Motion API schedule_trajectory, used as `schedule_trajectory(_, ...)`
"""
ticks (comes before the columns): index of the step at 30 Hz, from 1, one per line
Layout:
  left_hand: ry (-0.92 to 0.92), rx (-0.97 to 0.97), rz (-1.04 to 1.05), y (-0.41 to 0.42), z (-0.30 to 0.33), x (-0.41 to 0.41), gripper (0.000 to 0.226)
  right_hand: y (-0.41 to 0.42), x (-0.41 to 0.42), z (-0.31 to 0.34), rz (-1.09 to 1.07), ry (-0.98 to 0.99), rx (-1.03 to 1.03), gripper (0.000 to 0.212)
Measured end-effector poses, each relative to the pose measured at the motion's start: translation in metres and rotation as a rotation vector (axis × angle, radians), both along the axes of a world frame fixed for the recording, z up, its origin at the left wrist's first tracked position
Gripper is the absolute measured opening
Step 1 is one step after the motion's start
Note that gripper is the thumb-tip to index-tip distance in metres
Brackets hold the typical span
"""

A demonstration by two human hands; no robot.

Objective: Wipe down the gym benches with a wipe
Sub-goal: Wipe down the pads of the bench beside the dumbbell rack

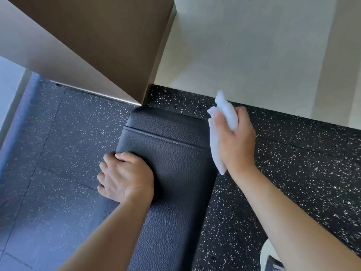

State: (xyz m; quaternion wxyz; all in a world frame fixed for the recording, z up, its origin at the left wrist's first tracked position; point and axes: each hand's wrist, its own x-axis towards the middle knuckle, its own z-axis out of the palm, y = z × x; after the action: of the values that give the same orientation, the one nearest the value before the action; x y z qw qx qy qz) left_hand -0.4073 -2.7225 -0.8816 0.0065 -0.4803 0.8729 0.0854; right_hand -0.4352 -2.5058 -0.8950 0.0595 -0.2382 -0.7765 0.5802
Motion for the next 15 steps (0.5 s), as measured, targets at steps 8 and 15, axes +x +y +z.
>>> schedule_trajectory(8, 0.007, 0.009, 0.007, -0.001, -0.001, 0.001, 0.053, -0.011, 0.041, -0.003, -0.098, 0.012, -0.036, 0.014)
schedule_trajectory(15, 0.037, 0.03, -0.007, -0.001, 0.002, 0.0, 0.057, -0.06, 0.14, 0.008, -0.143, 0.09, -0.006, 0.014)
